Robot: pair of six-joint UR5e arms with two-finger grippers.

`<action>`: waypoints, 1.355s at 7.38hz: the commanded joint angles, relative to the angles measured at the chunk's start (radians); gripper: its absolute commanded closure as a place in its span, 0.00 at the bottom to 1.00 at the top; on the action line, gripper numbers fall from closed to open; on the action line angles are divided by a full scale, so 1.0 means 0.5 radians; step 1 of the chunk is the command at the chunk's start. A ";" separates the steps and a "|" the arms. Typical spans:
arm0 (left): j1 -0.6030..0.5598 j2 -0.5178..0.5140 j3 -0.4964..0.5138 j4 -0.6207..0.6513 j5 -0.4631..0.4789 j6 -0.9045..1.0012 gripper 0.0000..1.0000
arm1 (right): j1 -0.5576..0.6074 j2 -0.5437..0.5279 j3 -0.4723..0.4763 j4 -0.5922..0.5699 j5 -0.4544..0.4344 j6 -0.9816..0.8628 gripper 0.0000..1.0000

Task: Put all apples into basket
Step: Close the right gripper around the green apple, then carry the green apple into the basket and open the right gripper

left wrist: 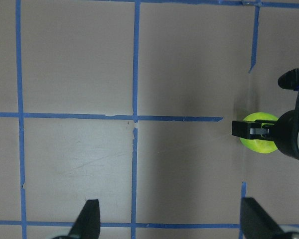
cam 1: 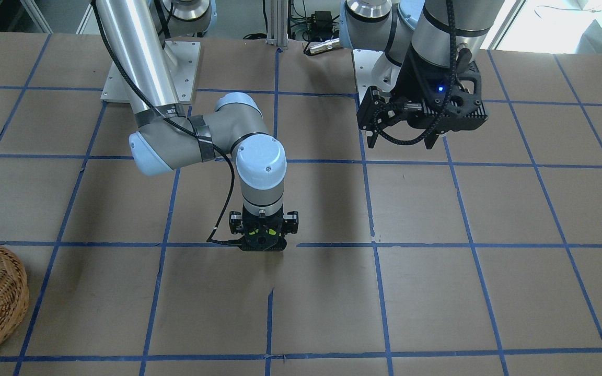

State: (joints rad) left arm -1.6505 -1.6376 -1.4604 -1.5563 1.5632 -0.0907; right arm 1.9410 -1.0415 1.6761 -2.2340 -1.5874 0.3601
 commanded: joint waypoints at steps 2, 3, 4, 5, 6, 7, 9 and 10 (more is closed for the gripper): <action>0.000 0.005 0.000 -0.001 0.000 0.007 0.00 | -0.489 -0.297 -0.136 0.350 -0.062 -0.800 0.97; 0.000 0.008 -0.003 -0.001 0.000 0.003 0.00 | -0.783 -0.298 -0.228 0.409 -0.065 -1.140 0.97; 0.000 0.008 0.000 -0.001 0.000 0.003 0.00 | -1.045 -0.270 -0.326 0.412 -0.056 -1.617 0.97; 0.000 0.008 0.000 -0.001 0.000 0.003 0.00 | -1.254 -0.185 -0.406 0.418 -0.065 -1.811 0.97; 0.000 0.008 0.000 -0.001 0.000 0.003 0.00 | -1.399 -0.075 -0.489 0.382 -0.056 -2.171 0.98; 0.000 0.008 0.000 -0.001 0.000 0.003 0.00 | -1.446 0.020 -0.611 0.382 -0.062 -2.253 0.97; 0.000 0.011 0.000 -0.004 0.000 0.003 0.00 | -1.449 0.192 -0.753 0.378 -0.129 -2.309 0.57; 0.000 0.008 0.000 -0.004 0.000 0.003 0.00 | -1.495 0.208 -0.754 0.424 -0.135 -2.316 0.01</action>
State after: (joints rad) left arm -1.6506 -1.6330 -1.4603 -1.5583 1.5631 -0.0890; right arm 1.2139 -0.9653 1.3154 -2.0401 -1.6416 -0.7854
